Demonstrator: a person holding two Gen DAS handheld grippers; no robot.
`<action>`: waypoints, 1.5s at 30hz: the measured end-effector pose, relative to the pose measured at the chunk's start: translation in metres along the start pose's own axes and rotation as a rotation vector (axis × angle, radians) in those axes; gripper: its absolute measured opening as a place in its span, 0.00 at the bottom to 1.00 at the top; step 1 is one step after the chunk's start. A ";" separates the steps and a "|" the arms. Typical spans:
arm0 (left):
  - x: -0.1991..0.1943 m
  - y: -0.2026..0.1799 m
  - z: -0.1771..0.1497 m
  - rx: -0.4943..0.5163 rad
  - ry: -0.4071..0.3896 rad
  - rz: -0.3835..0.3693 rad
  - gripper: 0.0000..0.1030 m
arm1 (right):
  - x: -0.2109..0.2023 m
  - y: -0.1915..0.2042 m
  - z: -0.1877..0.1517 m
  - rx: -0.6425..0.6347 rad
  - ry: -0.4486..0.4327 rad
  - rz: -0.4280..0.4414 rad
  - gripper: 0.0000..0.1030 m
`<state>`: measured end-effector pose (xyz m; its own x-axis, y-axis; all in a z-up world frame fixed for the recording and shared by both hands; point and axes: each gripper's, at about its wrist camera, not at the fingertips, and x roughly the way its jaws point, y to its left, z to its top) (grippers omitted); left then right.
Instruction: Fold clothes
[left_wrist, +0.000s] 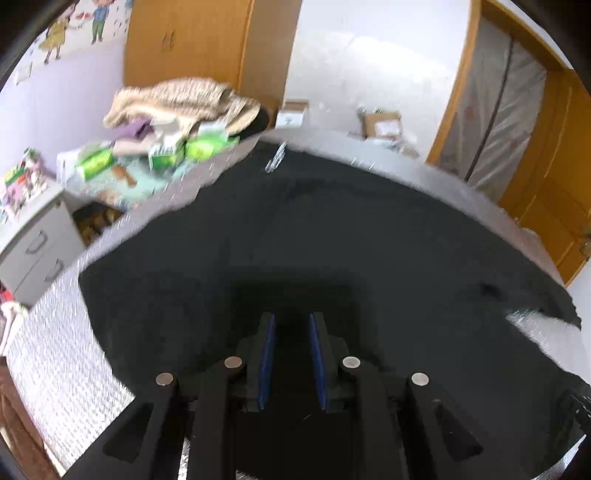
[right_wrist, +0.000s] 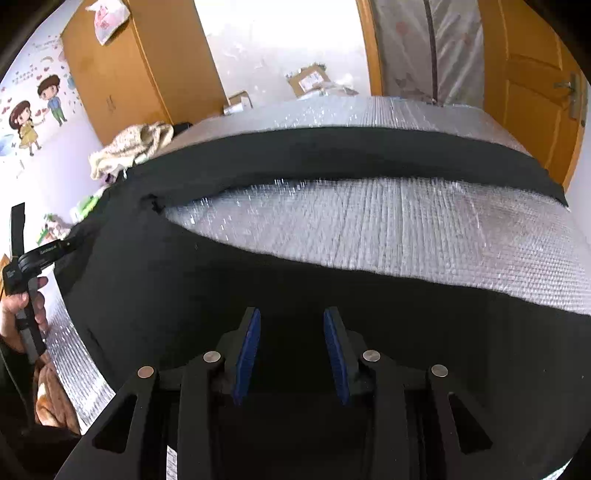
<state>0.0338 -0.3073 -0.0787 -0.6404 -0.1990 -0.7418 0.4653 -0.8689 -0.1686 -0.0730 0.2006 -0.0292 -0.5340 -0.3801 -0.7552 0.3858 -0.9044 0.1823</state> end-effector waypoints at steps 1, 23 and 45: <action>-0.003 0.001 -0.001 0.004 -0.006 0.000 0.19 | -0.001 0.001 0.000 -0.006 -0.004 -0.005 0.36; -0.029 0.022 -0.036 0.072 -0.017 0.033 0.19 | -0.009 0.026 -0.030 -0.123 -0.015 0.000 0.37; -0.056 0.060 -0.027 -0.059 -0.111 0.099 0.21 | -0.021 0.017 -0.032 -0.089 -0.036 0.069 0.37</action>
<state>0.1141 -0.3362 -0.0652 -0.6518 -0.3344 -0.6807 0.5625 -0.8151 -0.1381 -0.0309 0.1999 -0.0303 -0.5298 -0.4487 -0.7197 0.4867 -0.8558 0.1753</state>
